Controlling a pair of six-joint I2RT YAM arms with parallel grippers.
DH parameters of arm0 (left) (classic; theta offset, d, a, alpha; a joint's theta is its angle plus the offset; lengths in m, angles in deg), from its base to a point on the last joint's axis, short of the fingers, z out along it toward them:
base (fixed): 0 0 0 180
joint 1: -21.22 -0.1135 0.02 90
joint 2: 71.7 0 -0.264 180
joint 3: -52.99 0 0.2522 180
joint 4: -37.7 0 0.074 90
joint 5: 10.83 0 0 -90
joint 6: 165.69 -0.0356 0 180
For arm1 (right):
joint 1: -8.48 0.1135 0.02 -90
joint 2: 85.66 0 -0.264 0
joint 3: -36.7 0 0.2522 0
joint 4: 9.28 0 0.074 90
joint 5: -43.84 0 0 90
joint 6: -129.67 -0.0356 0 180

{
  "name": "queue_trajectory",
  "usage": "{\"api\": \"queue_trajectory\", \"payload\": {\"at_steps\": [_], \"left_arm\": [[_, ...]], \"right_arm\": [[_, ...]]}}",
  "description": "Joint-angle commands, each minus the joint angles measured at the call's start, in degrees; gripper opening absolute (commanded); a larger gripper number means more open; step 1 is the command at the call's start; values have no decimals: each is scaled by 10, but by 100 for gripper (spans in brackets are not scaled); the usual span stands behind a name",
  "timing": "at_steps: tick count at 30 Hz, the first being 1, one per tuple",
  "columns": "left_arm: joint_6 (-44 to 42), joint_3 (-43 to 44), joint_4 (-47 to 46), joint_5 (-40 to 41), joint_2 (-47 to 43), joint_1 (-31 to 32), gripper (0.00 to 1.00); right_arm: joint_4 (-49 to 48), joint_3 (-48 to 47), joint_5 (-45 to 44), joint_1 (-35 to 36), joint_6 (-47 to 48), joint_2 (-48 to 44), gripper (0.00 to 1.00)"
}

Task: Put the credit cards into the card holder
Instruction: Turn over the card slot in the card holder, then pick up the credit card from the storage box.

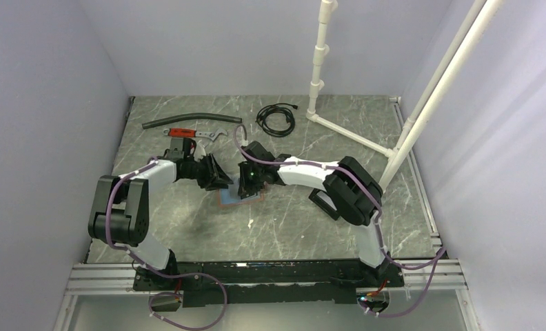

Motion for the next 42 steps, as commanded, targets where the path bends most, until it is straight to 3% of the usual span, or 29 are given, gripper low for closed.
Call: {"api": "queue_trajectory", "payload": {"at_steps": [1, 6, 10, 17, 22, 25, 27, 30, 34, 37, 42], "left_arm": [[35, 19, -45, -31, -3, 25, 37], [56, 32, -63, -20, 7, 54, 37], [67, 47, -76, -12, 30, 79, 37], [69, 86, -91, -10, 116, 124, 38], [9, 129, 2, 4, 60, 126, 40], [-33, 137, 61, 59, -28, 126, 52], [-11, 116, 36, 41, -71, 129, 57], [64, 77, -81, 18, -91, 173, 61], [153, 53, -205, 62, -53, 282, 59], [208, 59, -255, 117, -6, 349, 57], [248, 116, -290, 164, 97, 420, 57]], "right_arm": [[-2, 7, -15, -7, -23, -59, 5], [41, 11, -49, -15, -15, -108, 14], [102, 21, -111, -24, 12, -166, 15], [215, 103, -187, -99, 78, -366, 25], [312, 154, -213, -140, 120, -504, 46], [330, 214, -186, -207, 131, -581, 70], [313, 254, -129, -260, 140, -619, 81], [282, 289, -89, -278, 142, -625, 87], [261, 304, -116, -288, 147, -594, 87], [269, 285, -164, -290, 149, -541, 82], [228, 288, -198, -291, 188, -496, 84]]}}
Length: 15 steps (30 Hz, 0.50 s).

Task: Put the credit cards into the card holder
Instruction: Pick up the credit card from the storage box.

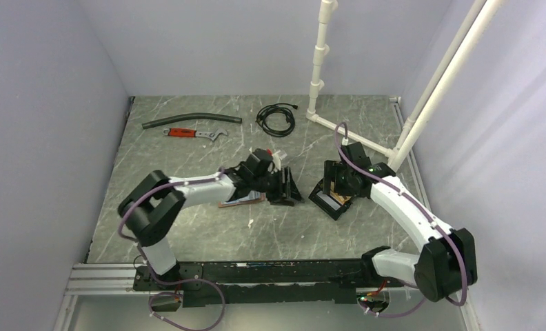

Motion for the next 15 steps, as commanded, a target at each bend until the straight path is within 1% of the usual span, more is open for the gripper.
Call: {"api": "queue_trajectory", "payload": {"at_steps": [1, 3, 4, 6, 8, 10, 11, 15], "left_arm": [[74, 47, -94, 52, 68, 41, 57], [115, 47, -145, 54, 113, 53, 57], [136, 43, -173, 60, 134, 58, 57], [163, 35, -218, 77, 161, 69, 58], [171, 30, -244, 104, 175, 82, 58], [172, 28, -258, 139, 183, 93, 58], [173, 27, -263, 159, 187, 98, 57], [180, 31, -272, 196, 203, 105, 56]], "right_arm": [[-83, 0, -35, -4, 58, 8, 84], [-134, 26, -24, -8, 77, -11, 84], [-142, 27, -19, -14, 73, -16, 85], [-117, 9, -18, -31, 44, -8, 86], [-107, 2, 1, -45, 34, 4, 85], [-106, 4, 34, -57, 31, 14, 85], [-103, 6, 40, -61, 29, 22, 85], [-86, 1, 51, -76, 35, 41, 81]]}}
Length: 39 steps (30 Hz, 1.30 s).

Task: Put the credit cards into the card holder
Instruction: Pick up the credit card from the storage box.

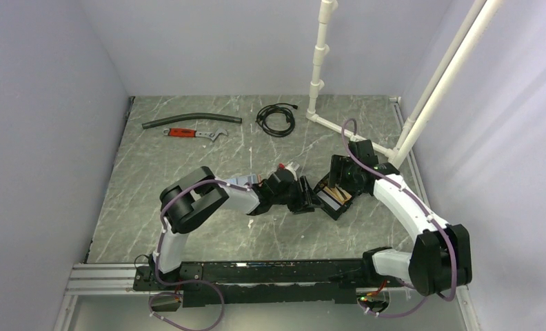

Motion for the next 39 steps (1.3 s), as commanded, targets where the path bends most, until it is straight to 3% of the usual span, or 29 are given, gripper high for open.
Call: {"api": "queue_trajectory", "payload": {"at_steps": [1, 9, 14, 21, 24, 32, 36, 39], "left_arm": [[24, 1, -67, 72, 22, 8, 55], [12, -10, -48, 110, 18, 9, 37], [-6, -10, -30, 113, 10, 9, 25], [-27, 1, 41, 116, -4, 9, 11], [-46, 9, 91, 116, -16, 7, 9], [-45, 13, 91, 67, -10, -15, 9], [-35, 19, 86, 57, 0, -14, 9], [-35, 16, 84, 60, -3, -14, 9]], "right_arm": [[3, -23, 32, -12, 1, 15, 80], [-2, -25, -61, -8, 49, -2, 75], [-46, -12, 19, 13, 137, -14, 80], [-36, -33, -28, 23, 221, 52, 84], [-60, -26, -14, 23, 206, 66, 83], [-152, 61, 75, 23, 37, 15, 82], [-131, 42, 42, 15, -21, 40, 76], [-137, 45, 79, -2, -39, 43, 79]]}}
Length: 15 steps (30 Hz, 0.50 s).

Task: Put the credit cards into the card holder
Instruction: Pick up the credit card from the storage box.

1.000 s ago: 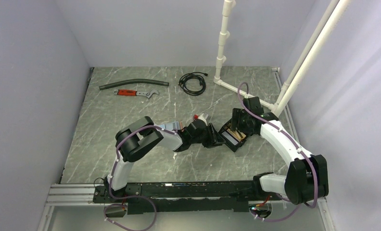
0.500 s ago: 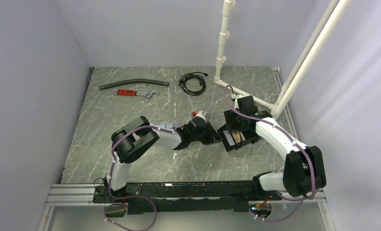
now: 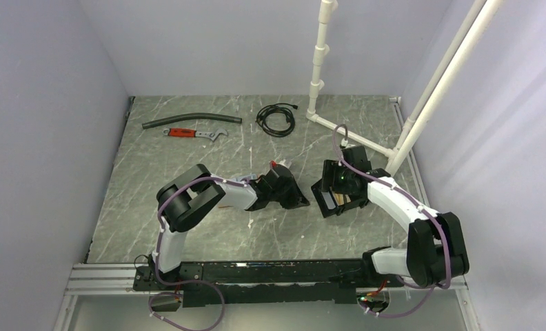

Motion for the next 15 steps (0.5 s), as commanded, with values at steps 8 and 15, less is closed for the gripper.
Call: {"api": "queue_trajectory", "payload": {"at_steps": [8, 15], "left_arm": [[5, 27, -22, -55, 30, 0, 10], [1, 53, -9, -70, 46, -1, 11]], "right_arm": [[-60, 30, 150, -60, -80, 5, 91], [-66, 34, 215, -61, -84, 42, 88]]}}
